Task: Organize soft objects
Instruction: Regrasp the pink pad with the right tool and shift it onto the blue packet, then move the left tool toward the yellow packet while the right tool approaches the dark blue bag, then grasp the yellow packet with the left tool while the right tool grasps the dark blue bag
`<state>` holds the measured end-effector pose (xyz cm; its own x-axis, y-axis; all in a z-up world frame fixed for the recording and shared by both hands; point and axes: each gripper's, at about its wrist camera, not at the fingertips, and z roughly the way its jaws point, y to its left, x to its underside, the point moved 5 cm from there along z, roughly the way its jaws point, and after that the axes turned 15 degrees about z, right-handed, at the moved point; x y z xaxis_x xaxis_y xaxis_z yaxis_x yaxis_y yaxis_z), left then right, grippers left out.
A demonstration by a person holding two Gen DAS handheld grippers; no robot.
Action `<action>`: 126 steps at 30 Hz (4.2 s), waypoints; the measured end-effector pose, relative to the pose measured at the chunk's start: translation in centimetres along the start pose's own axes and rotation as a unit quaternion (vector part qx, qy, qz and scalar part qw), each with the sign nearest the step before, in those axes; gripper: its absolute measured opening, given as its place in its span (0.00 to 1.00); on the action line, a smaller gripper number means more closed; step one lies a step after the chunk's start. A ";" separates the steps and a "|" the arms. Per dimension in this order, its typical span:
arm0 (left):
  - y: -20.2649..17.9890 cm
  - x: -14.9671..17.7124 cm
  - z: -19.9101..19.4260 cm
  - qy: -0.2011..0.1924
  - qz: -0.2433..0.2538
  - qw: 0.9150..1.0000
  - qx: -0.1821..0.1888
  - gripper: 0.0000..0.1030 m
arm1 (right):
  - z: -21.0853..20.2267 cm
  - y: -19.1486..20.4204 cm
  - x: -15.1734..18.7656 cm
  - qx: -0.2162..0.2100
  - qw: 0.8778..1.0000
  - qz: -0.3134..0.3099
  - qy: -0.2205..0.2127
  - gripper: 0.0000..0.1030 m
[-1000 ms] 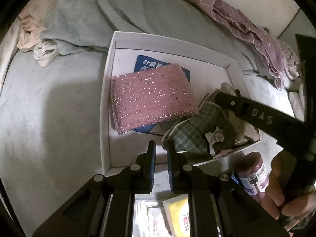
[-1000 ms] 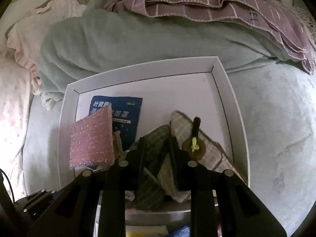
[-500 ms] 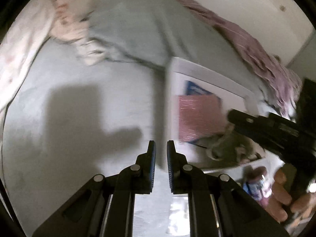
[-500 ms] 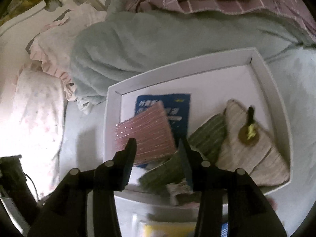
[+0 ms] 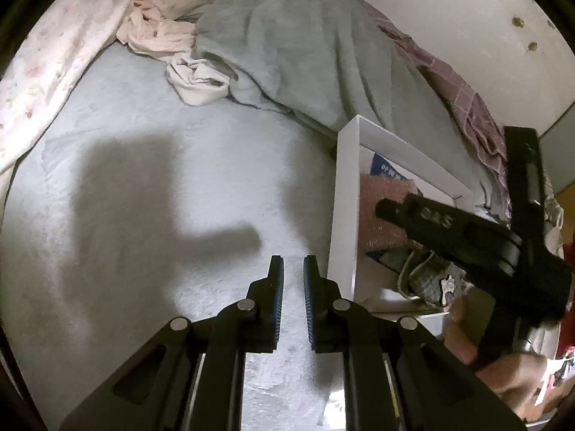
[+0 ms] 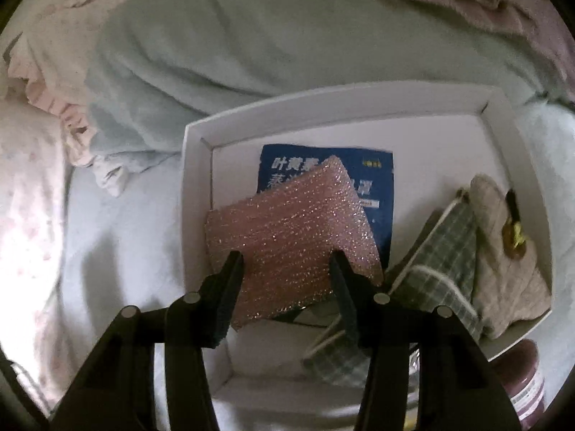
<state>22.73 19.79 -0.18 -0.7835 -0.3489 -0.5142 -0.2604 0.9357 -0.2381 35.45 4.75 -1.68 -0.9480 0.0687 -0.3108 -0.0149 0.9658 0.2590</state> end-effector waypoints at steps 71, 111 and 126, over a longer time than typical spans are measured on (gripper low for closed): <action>-11.3 6.1 3.9 0.171 0.084 0.978 0.087 0.40 | -8.3 -17.8 12.2 -0.059 0.987 -0.138 -0.062 0.86; -14.9 6.3 1.5 0.115 0.219 0.968 0.045 0.14 | -6.4 -21.3 10.2 -0.073 0.995 -0.065 0.018 0.96; -12.9 5.3 -0.2 0.084 0.190 0.978 0.023 0.14 | -6.0 -20.8 10.9 -0.048 0.996 -0.079 -0.006 0.91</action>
<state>21.77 5.91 0.31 -0.9017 0.0410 -0.4305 0.0908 0.9913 -0.0957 23.54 -16.08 -4.99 -0.9272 -0.0788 -0.3661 -0.1949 0.9363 0.2920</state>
